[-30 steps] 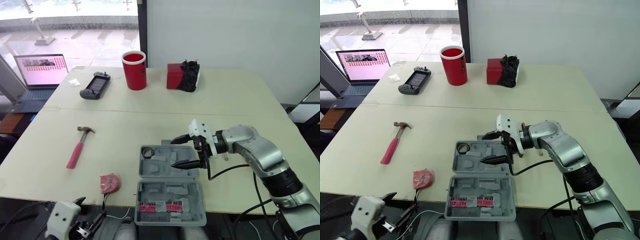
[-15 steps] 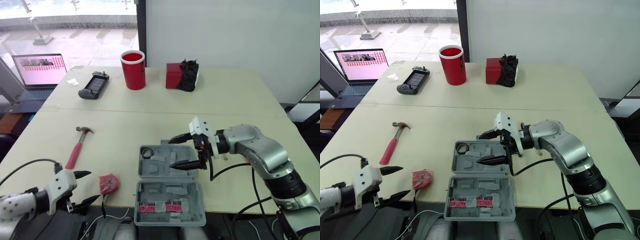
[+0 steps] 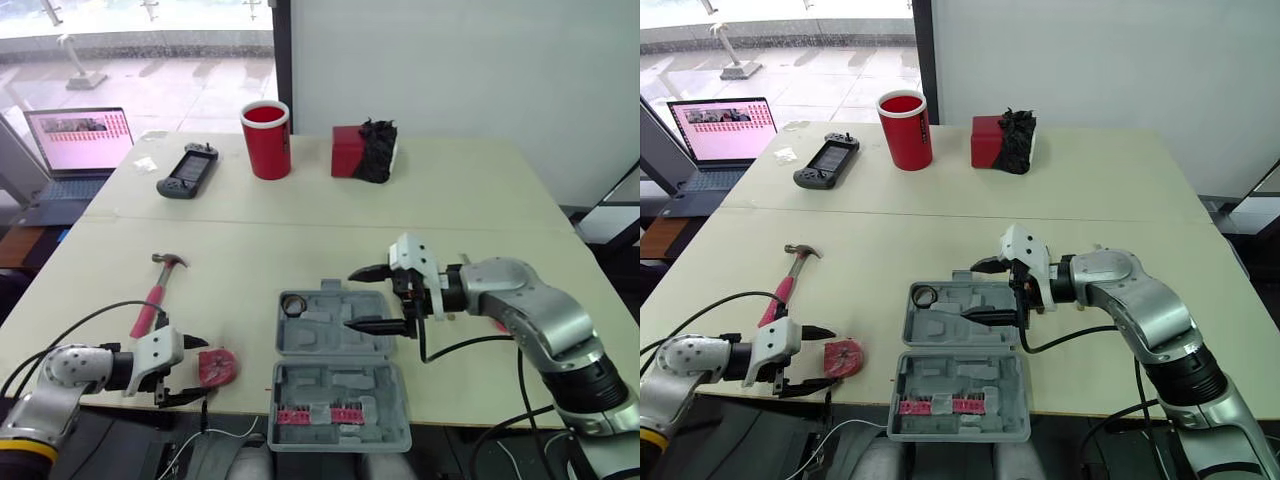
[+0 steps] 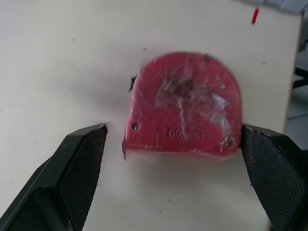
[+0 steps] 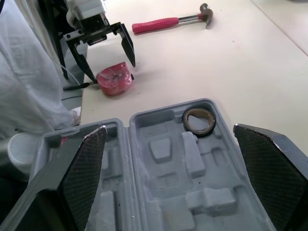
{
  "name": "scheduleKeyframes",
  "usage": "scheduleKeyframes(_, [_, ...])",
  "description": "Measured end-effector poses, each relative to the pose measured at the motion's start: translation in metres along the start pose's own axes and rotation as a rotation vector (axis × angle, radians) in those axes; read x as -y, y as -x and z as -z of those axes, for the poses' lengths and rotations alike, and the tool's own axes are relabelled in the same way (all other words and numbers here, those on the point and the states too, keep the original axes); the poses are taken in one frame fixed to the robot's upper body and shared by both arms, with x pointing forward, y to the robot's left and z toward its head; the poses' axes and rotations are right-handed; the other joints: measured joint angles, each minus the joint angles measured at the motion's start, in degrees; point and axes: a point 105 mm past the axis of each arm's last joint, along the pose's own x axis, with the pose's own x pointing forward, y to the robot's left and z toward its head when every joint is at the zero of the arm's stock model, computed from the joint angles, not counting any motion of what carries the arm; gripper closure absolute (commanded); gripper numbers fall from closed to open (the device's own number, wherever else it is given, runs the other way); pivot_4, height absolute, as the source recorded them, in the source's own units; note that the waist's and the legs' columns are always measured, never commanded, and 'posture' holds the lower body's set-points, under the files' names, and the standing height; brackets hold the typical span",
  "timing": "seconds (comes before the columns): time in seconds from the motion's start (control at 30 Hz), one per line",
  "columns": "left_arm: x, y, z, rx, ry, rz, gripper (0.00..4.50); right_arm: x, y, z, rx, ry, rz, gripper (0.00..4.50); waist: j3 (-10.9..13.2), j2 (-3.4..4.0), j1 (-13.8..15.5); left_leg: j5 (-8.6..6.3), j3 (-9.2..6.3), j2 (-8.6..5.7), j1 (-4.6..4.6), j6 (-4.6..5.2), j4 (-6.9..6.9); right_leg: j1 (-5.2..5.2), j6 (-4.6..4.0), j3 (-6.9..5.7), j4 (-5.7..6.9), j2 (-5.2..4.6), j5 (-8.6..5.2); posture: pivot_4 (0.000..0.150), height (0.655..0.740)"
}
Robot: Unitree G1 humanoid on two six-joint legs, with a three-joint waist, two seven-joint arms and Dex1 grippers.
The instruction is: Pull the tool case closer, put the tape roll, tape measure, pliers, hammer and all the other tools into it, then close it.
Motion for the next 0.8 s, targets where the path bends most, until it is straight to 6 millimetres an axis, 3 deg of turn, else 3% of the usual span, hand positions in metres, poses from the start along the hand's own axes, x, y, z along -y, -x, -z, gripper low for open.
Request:
scheduleKeyframes(0.37, [-0.006, -0.018, -0.012, 0.048, -0.071, 0.018, 0.04, 0.016, 0.005, -0.001, -0.007, 0.035, 0.072, 0.0, -0.01, 0.04, 0.08, 0.01, -0.01, 0.0, 0.03, 0.01, 0.02, 0.05, 0.16, -0.01, 0.05, 0.01, 0.08, 0.15, 0.74])
scheduleKeyframes(0.43, [-0.006, -0.018, -0.013, 0.048, -0.073, 0.021, 0.56, 0.016, 0.005, -0.001, -0.007, 0.035, 0.067, 0.0, -0.01, 0.04, 0.05, 0.01, -0.02, 0.0, 0.03, 0.01, 0.03, 0.05, 0.16, -0.01, 0.05, 0.01, 0.08, 0.15, 0.74])
scheduleKeyframes(0.5, [-0.005, -0.018, -0.013, 0.048, -0.068, 0.031, 1.42, 0.014, 0.005, -0.001, -0.008, 0.034, 0.059, 0.0, -0.01, 0.04, 0.03, 0.01, -0.02, 0.0, 0.03, 0.01, 0.03, 0.05, 0.16, -0.01, 0.06, 0.01, 0.08, 0.15, 0.74])
scheduleKeyframes(0.53, [-0.005, -0.018, -0.013, 0.048, -0.065, 0.036, 1.55, 0.014, 0.005, -0.001, -0.008, 0.034, 0.056, 0.0, -0.01, 0.04, 0.03, 0.01, -0.02, 0.0, 0.03, 0.01, 0.03, 0.05, 0.16, 0.0, 0.06, 0.01, 0.08, 0.15, 0.74])
scheduleKeyframes(0.8, [-0.013, -0.005, -0.02, 0.052, -0.048, 0.018, 1.55, 0.001, 0.003, -0.001, -0.015, 0.002, -0.023, 0.0, -0.01, 0.04, 0.0, 0.01, -0.05, 0.0, 0.03, 0.01, 0.02, 0.05, 0.16, -0.01, 0.07, 0.02, 0.08, 0.15, 0.74])
